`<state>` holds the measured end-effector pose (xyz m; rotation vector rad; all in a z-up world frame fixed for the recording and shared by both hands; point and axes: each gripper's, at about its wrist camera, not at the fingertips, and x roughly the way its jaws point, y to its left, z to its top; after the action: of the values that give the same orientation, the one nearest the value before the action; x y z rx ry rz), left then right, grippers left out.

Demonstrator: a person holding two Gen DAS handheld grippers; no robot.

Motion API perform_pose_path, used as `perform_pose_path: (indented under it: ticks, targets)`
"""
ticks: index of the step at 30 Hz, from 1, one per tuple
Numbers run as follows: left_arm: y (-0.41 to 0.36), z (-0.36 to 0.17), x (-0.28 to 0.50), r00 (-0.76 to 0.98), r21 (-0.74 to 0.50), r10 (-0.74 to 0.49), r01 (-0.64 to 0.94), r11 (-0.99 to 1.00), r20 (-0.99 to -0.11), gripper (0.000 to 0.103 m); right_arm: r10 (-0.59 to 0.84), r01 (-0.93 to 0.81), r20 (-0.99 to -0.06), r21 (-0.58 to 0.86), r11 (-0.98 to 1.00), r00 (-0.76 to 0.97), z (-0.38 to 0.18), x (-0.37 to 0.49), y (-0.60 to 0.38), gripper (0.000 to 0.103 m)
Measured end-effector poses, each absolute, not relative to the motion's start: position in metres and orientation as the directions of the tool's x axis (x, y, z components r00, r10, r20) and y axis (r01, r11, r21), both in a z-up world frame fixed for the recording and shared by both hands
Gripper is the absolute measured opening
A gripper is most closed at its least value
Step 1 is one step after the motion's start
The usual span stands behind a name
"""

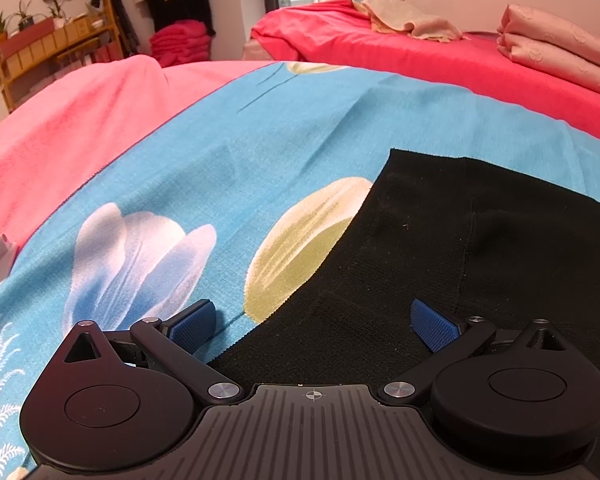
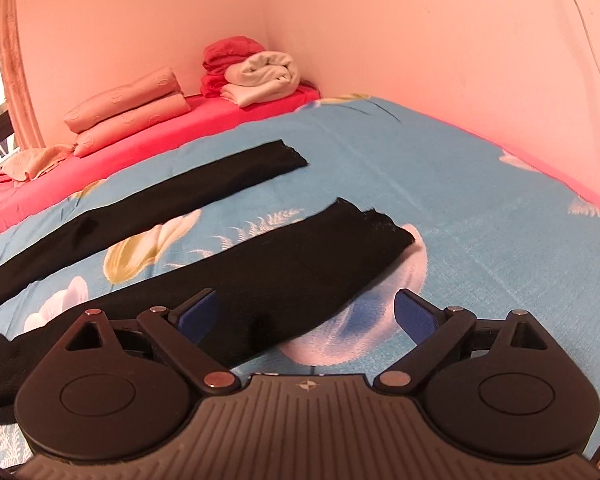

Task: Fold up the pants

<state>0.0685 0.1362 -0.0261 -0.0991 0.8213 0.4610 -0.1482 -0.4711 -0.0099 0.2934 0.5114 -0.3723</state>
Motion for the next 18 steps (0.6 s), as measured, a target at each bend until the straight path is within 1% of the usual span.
perform_pose_path:
  ticks: [4, 7, 9, 11, 12, 13, 14, 15, 17, 18]
  targets:
    - [0.136, -0.026, 0.068, 0.59, 0.09, 0.357, -0.433, 0.897, -0.724, 0.103, -0.235, 0.377, -0.504, 0.198, 0.905, 0.831, -0.003, -0.149, -0.458, 0.096]
    - [0.136, -0.026, 0.068, 0.589, 0.09, 0.357, -0.433, 0.897, -0.725, 0.103, -0.149, 0.281, -0.498, 0.202, 0.938, 0.854, -0.003, -0.143, -0.441, 0.096]
    - [0.136, -0.026, 0.068, 0.589, 0.09, 0.357, -0.433, 0.897, -0.725, 0.103, -0.067, 0.197, -0.511, 0.205, 0.959, 0.857, -0.008, -0.136, -0.429, 0.096]
    - [0.136, -0.026, 0.069, 0.588, 0.09, 0.356, -0.432, 0.898, -0.726, 0.103, 0.004, 0.133, -0.547, 0.212, 0.968, 0.837, -0.018, -0.128, -0.426, 0.096]
    - [0.136, -0.026, 0.068, 0.588, 0.09, 0.355, -0.431, 0.898, -0.727, 0.103, 0.015, 0.128, -0.56, 0.215, 0.968, 0.828, -0.024, -0.124, -0.428, 0.096]
    - [0.137, -0.026, 0.069, 0.588, 0.09, 0.353, -0.429, 0.899, -0.728, 0.103, -0.006, 0.139, -0.541, 0.205, 0.969, 0.841, -0.027, -0.125, -0.433, 0.094]
    - [0.137, -0.026, 0.069, 0.586, 0.089, 0.349, -0.425, 0.901, -0.732, 0.103, -0.041, 0.176, -0.533, 0.206, 0.963, 0.845, -0.027, -0.127, -0.44, 0.09]
    - [0.137, -0.024, 0.069, 0.583, 0.084, 0.338, -0.417, 0.905, -0.739, 0.103, -0.1, 0.249, -0.541, 0.21, 0.945, 0.835, -0.024, -0.128, -0.448, 0.088]
    - [0.139, -0.017, 0.065, 0.578, 0.053, 0.289, -0.391, 0.919, -0.763, 0.103, -0.288, 0.452, -0.561, 0.176, 0.875, 0.776, -0.018, -0.132, -0.464, 0.09]
    - [0.142, -0.011, 0.059, 0.582, 0.015, 0.256, -0.386, 0.922, -0.772, 0.103, -0.314, 0.482, -0.558, 0.181, 0.858, 0.768, -0.014, -0.136, -0.47, 0.09]
